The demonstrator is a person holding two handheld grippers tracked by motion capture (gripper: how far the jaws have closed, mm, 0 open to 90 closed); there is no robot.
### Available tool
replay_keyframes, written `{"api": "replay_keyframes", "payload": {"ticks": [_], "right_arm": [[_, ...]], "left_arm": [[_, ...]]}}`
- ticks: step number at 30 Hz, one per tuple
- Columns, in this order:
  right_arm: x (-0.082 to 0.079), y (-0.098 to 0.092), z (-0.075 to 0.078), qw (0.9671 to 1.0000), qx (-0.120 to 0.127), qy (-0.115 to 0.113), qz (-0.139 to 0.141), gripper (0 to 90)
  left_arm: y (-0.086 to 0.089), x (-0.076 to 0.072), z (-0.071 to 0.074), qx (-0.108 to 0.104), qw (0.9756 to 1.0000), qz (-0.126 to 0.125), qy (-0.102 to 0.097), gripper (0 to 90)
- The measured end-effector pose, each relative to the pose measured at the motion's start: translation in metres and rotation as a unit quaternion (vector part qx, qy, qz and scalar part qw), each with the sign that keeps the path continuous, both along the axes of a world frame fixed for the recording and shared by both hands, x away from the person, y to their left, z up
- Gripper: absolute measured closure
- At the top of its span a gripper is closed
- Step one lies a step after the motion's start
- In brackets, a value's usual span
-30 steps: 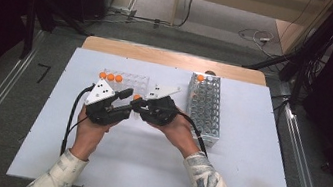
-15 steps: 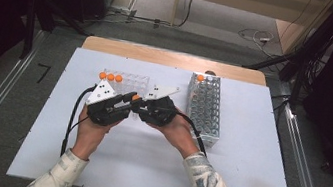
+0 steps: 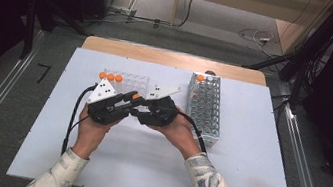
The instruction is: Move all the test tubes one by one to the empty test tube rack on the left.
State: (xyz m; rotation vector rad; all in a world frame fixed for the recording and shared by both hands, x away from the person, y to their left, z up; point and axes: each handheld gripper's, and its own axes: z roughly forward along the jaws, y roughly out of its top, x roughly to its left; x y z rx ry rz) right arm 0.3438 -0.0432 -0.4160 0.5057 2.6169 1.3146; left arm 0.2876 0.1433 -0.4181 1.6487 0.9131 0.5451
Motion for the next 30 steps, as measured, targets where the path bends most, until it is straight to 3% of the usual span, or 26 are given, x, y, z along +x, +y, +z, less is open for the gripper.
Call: {"api": "replay_keyframes", "payload": {"ticks": [6, 17, 30], "right_arm": [[0.001, -0.012, 0.004, 0.9996, 0.005, -0.007, -0.026, 29.2], [0.007, -0.044, 0.013, 0.9974, 0.02, -0.02, -0.066, 27.0], [0.01, -0.068, 0.014, 0.9955, 0.035, -0.019, -0.086, 28.8]], "left_arm": [[0.005, 0.003, 0.005, -0.003, 0.9999, 0.015, -0.006, 70.6], [0.018, 0.02, 0.014, -0.005, 0.9987, 0.051, 0.001, 70.6], [0.021, 0.041, 0.025, 0.003, 0.997, 0.077, -0.001, 70.6]]}}
